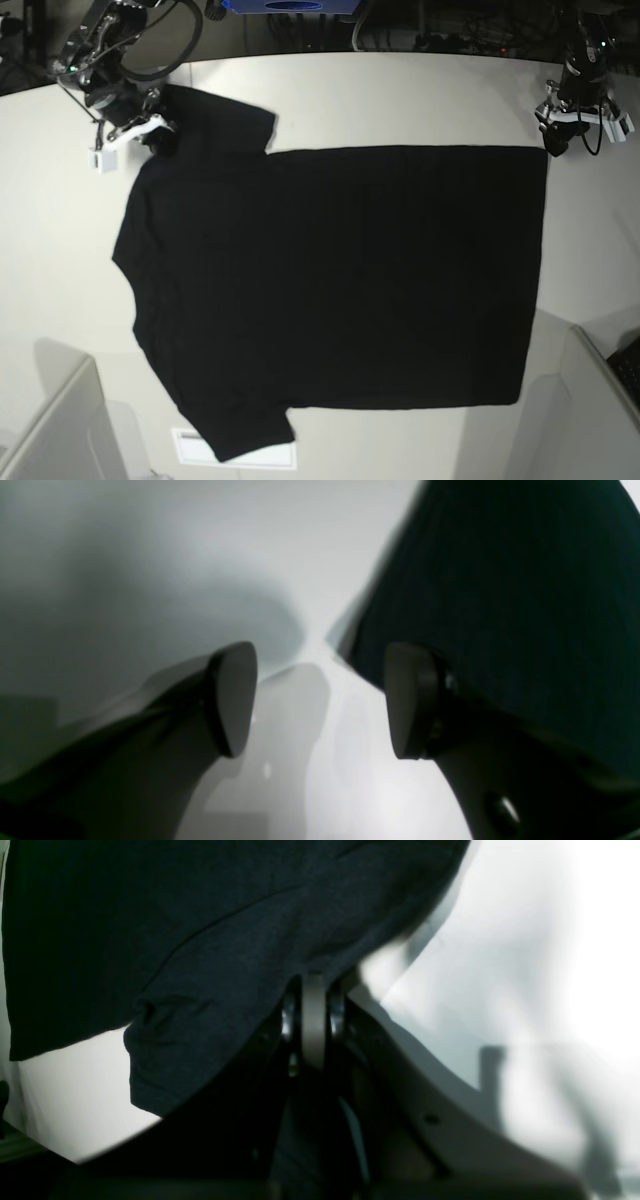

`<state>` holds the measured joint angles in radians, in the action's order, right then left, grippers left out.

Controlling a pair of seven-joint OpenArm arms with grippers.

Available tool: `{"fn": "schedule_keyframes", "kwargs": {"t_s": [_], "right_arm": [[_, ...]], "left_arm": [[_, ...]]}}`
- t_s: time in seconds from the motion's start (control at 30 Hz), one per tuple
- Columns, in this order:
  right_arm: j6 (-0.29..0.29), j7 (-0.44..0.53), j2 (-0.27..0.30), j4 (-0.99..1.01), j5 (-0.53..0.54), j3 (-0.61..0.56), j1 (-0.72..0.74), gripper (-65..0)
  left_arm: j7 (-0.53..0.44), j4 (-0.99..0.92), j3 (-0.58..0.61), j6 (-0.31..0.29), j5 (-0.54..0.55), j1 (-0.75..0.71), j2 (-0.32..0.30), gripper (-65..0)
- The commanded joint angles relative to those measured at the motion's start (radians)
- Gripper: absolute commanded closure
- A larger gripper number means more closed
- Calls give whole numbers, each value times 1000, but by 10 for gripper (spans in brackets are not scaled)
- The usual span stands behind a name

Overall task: Fold the T-shirt properly
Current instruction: 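Move both grippers to the shirt's shoulder corners and grasp them, then lift the shoulder corners with both grippers, raising the shirt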

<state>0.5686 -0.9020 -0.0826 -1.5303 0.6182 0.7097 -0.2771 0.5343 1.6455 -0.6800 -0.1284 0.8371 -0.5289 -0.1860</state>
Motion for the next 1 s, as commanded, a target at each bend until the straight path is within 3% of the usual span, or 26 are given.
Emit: {"fn": "schedule_keyframes", "kwargs": {"t_s": [0.0, 0.37, 0.6, 0.7, 0.8, 0.83, 0.97], "right_arm": [[-25, -101, -6, 17, -114, -5, -17, 0], [-25, -101, -6, 15, -116, -6, -17, 0], [-25, -96, -6, 14, -116, -5, -18, 0], [-25, -96, -6, 14, -116, -5, -20, 0], [-25, -95, -6, 14, -117, -5, -20, 0], [-25, -98, -6, 11, -117, -5, -20, 0], [-25, -93, -6, -40, -117, -3, -44, 0]], "left_arm": [[-18, 9, -1, -7, 9, 8, -13, -388], [-18, -69, 101, -7, 9, 82, -14, -388], [-18, -132, 98, -7, 9, 103, -13, -383], [-18, -147, 104, -7, 9, 118, -13, -270], [-18, -159, 135, -7, 9, 122, -16, -44], [-18, -158, 138, -7, 9, 118, -17, 0], [-16, -152, 138, -7, 9, 105, -19, 0]]}}
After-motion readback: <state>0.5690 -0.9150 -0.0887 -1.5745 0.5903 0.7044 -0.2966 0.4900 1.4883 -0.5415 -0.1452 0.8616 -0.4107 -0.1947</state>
